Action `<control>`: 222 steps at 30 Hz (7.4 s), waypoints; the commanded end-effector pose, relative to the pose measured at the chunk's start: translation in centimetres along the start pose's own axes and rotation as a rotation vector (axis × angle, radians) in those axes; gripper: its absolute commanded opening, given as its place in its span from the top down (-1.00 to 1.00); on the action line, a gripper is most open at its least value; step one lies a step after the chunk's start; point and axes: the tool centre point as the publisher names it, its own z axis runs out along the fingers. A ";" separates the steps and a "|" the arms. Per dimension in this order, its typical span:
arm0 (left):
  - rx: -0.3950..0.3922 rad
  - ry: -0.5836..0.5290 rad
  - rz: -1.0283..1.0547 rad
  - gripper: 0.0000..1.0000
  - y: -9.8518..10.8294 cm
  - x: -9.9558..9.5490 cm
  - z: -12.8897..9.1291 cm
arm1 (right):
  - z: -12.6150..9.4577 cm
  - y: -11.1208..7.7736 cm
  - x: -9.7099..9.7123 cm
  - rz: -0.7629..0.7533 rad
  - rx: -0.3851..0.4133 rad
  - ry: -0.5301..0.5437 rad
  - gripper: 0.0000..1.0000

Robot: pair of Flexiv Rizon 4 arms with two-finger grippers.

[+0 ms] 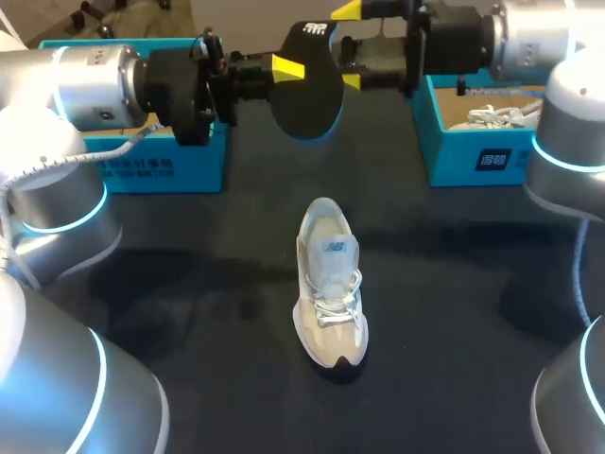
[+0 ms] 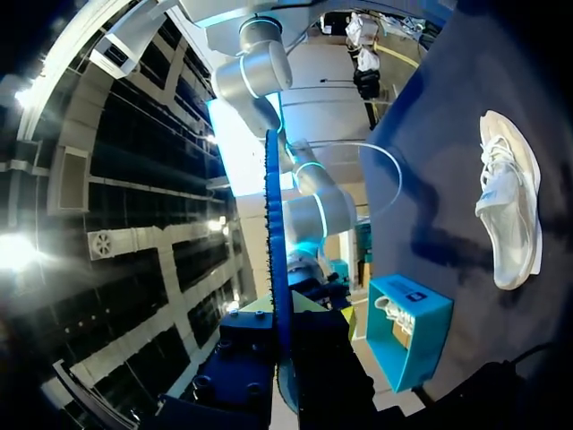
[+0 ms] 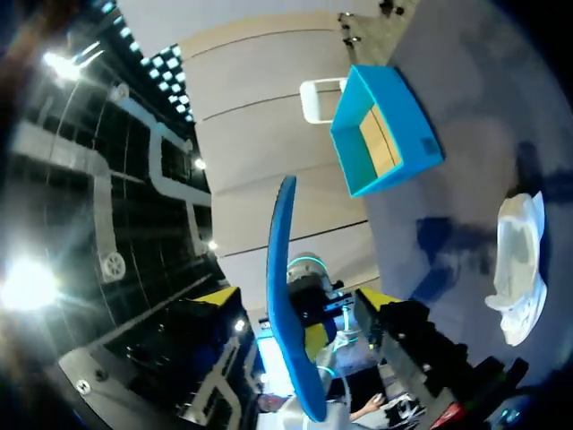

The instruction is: Take the shoe out of the shoebox, open the shoe tongue, remove and reinsert the insole, then place the shoe into the shoebox

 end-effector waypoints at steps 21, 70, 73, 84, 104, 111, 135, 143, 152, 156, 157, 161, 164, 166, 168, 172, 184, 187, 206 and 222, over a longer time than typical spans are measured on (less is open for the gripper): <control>0.031 0.032 -0.023 1.00 -0.5 -0.8 0.0 | -9.7 -3.8 -1.0 -0.245 0.025 -0.025 -1.00; 0.011 -0.128 -1.596 1.00 -1.6 -0.1 -0.3 | -9.7 -3.8 -1.0 -0.245 0.025 -0.025 -1.00; 0.011 -0.128 -1.596 1.00 -1.6 -0.1 -0.3 | -9.7 -3.8 -1.0 -0.245 0.025 -0.025 -1.00; -0.068 0.104 -2.116 1.00 -1.4 -0.8 -1.0 | -9.7 -3.8 -1.0 -0.245 0.025 -0.025 -1.00; 0.037 0.001 -2.982 1.00 -0.6 -0.7 -0.8 | -9.7 -3.8 -1.0 -0.245 0.025 -0.025 -1.00; 0.037 0.001 -2.982 1.00 -0.6 -0.7 -0.8 | -9.7 -3.8 -1.0 -0.245 0.025 -0.025 -1.00; 0.039 0.157 -3.010 1.00 0.3 0.8 -0.5 | -8.4 -4.7 -1.4 -0.269 0.006 -0.077 -1.00; 0.036 0.190 -3.072 1.00 1.3 2.1 -0.4 | -7.2 -6.7 -0.3 -0.327 -0.035 -0.171 -1.00; 0.043 0.176 -3.112 1.00 1.9 3.4 -0.1 | -6.2 -8.4 2.1 -0.383 -0.068 -0.260 -1.00; 0.046 0.132 -3.123 1.00 2.0 4.0 0.1 | -5.7 -8.8 3.4 -0.395 -0.098 -0.355 -1.00; 0.047 0.128 -3.125 1.00 2.0 4.2 0.2 | -5.6 -8.9 3.7 -0.396 -0.109 -0.387 -1.00; 0.045 0.086 -3.129 1.00 2.1 4.7 0.6 | -5.1 -9.1 4.5 -0.403 -0.138 -0.472 -1.00; 0.036 0.054 -3.124 1.00 2.3 4.8 0.8 | -4.7 -9.1 4.9 -0.398 -0.165 -0.548 -1.00; 0.019 0.016 -3.121 1.00 2.4 5.0 0.8 | -4.5 -9.2 5.1 -0.399 -0.181 -0.585 -1.00; -0.029 -0.022 -3.106 1.00 2.6 5.1 0.9 | -4.1 -9.1 5.4 -0.389 -0.202 -0.653 -1.00; -0.029 -0.022 -3.106 1.00 2.6 5.1 0.9 | -3.5 -9.0 5.7 -0.380 -0.232 -0.760 -1.00; -0.029 -0.022 -3.106 1.00 2.6 5.1 0.9 | -1.5 -7.9 5.6 -0.357 -0.268 -1.050 -1.00; -0.029 -0.022 -3.106 1.00 2.6 5.1 0.9 | -1.2 -7.8 5.6 -0.358 -0.284 -1.109 -1.00; -0.029 -0.022 -3.106 1.00 2.6 5.1 0.9 | 0.1 -6.2 5.6 -0.338 -0.321 -1.433 -1.00; -0.029 -0.022 -3.106 1.00 2.6 5.1 0.9 | 2.0 -6.1 4.7 -0.328 -0.297 -1.542 -1.00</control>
